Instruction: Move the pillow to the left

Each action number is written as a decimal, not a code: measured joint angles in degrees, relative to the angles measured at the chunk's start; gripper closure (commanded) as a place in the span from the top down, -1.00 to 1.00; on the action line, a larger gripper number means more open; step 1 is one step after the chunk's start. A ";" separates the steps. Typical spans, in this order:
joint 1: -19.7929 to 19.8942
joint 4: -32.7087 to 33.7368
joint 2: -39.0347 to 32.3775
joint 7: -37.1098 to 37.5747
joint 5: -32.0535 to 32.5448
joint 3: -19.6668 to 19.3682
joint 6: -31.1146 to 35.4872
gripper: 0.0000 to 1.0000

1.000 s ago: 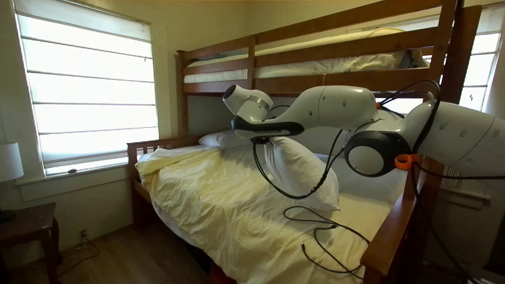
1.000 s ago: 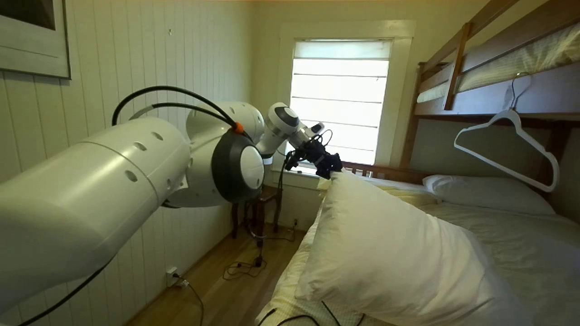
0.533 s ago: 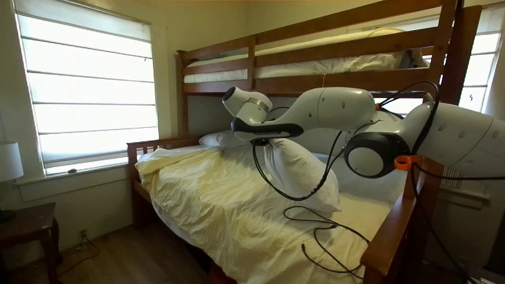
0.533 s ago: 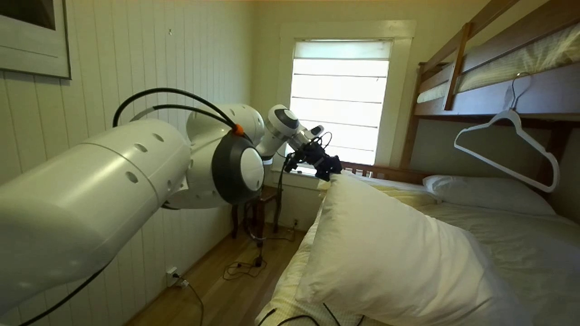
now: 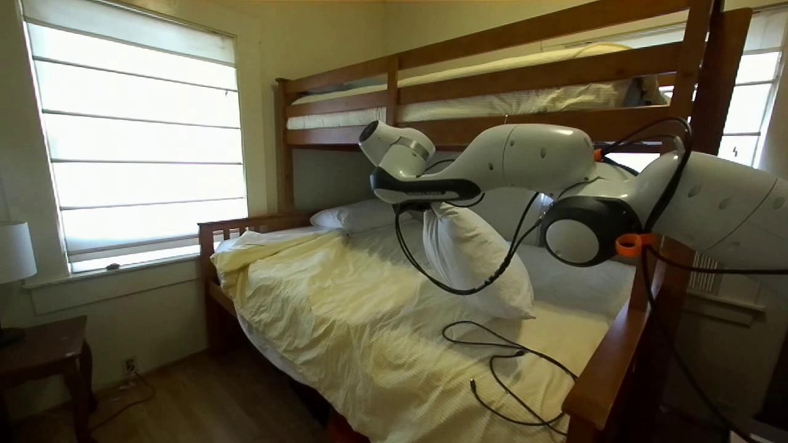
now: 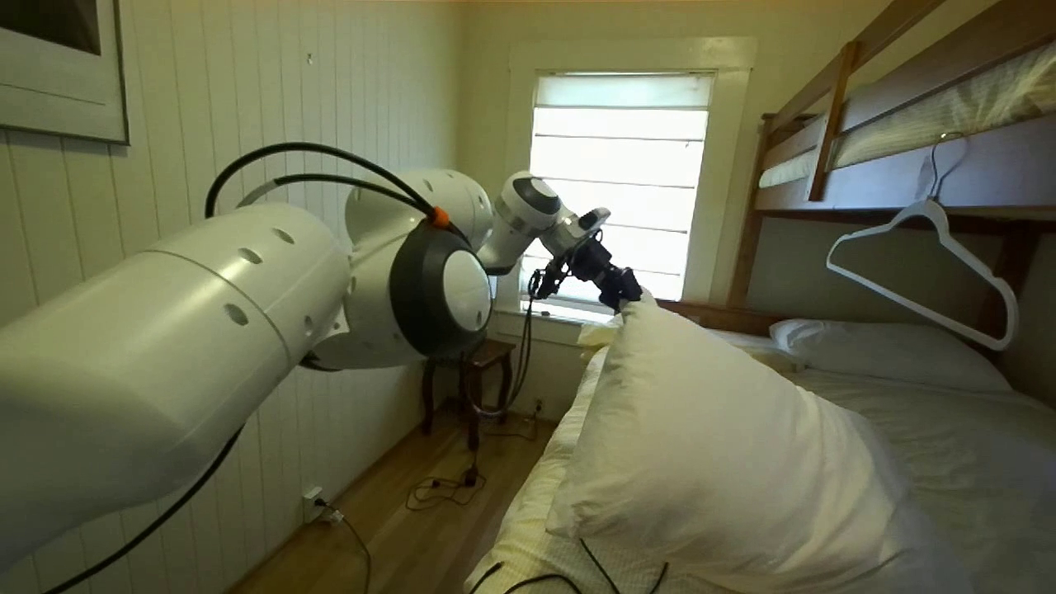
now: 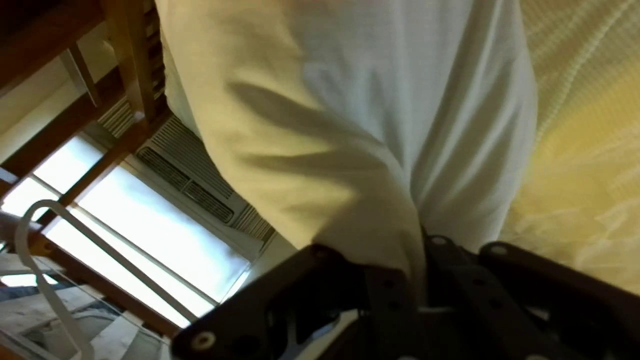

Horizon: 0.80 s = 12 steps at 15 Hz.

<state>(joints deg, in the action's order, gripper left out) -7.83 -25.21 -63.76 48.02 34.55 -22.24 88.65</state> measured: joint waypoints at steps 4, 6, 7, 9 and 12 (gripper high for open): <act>1.00 0.00 2.21 7.76 -0.05 -0.69 -1.99 -0.95; 0.89 -0.01 2.54 12.16 -0.04 -1.32 -2.69 -0.28; 0.72 -0.05 2.54 14.45 0.02 -1.72 -3.16 -0.17; 0.08 -0.07 2.54 19.03 0.39 -2.54 -4.45 0.10; -1.54 -0.06 2.55 25.80 1.36 -3.90 -7.55 0.50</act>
<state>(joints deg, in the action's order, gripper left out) -9.37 -25.27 -61.21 73.82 35.91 -26.14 81.10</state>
